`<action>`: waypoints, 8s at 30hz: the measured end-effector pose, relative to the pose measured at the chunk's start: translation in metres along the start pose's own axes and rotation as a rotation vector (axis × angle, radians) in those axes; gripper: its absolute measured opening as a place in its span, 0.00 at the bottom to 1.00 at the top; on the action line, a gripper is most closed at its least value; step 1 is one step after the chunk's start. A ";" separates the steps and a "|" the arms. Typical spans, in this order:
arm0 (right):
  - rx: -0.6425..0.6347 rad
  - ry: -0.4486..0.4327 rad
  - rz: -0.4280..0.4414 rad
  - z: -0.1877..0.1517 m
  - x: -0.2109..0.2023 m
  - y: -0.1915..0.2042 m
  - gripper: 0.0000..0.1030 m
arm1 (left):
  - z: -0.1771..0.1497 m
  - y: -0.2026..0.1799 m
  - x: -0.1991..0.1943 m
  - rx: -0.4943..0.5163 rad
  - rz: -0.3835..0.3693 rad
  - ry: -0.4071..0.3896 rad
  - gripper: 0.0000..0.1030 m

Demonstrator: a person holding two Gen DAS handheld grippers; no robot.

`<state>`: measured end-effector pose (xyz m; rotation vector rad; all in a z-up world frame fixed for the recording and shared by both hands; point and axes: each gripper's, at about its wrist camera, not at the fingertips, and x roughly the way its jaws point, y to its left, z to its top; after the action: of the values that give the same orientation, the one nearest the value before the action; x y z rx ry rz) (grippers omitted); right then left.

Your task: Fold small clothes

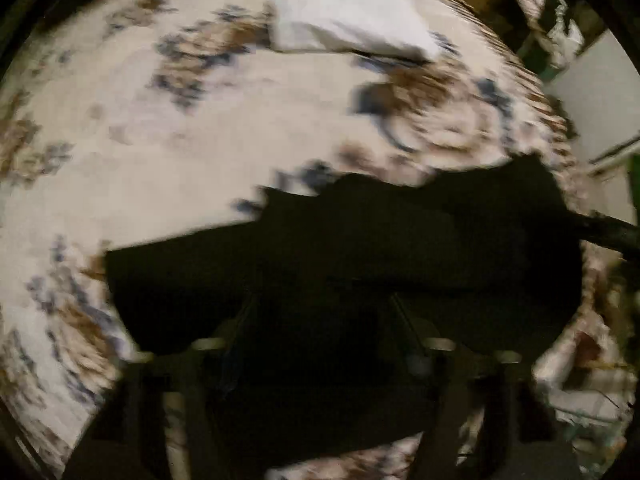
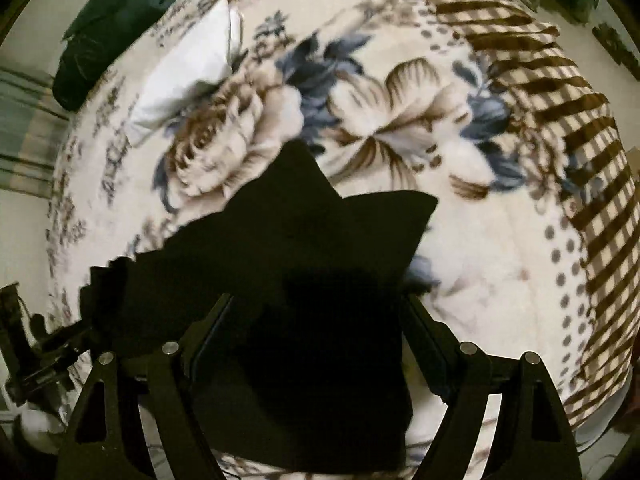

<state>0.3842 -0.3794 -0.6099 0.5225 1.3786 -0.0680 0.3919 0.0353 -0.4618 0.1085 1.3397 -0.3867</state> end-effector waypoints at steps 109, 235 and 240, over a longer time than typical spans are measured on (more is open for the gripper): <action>0.060 -0.114 0.087 0.076 0.013 0.012 0.17 | 0.028 0.113 0.019 -0.247 -0.194 -0.115 0.14; 0.775 0.015 0.617 -0.237 -0.043 -0.058 0.23 | -0.167 0.067 -0.093 -1.060 -0.439 -0.350 0.35; 0.861 0.149 0.558 -0.303 -0.101 -0.063 0.23 | -0.221 0.058 -0.126 -1.189 -0.392 -0.178 0.35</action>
<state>0.0645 -0.3422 -0.5632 1.6413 1.2588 -0.1710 0.1839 0.1813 -0.4006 -1.1583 1.2236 0.1237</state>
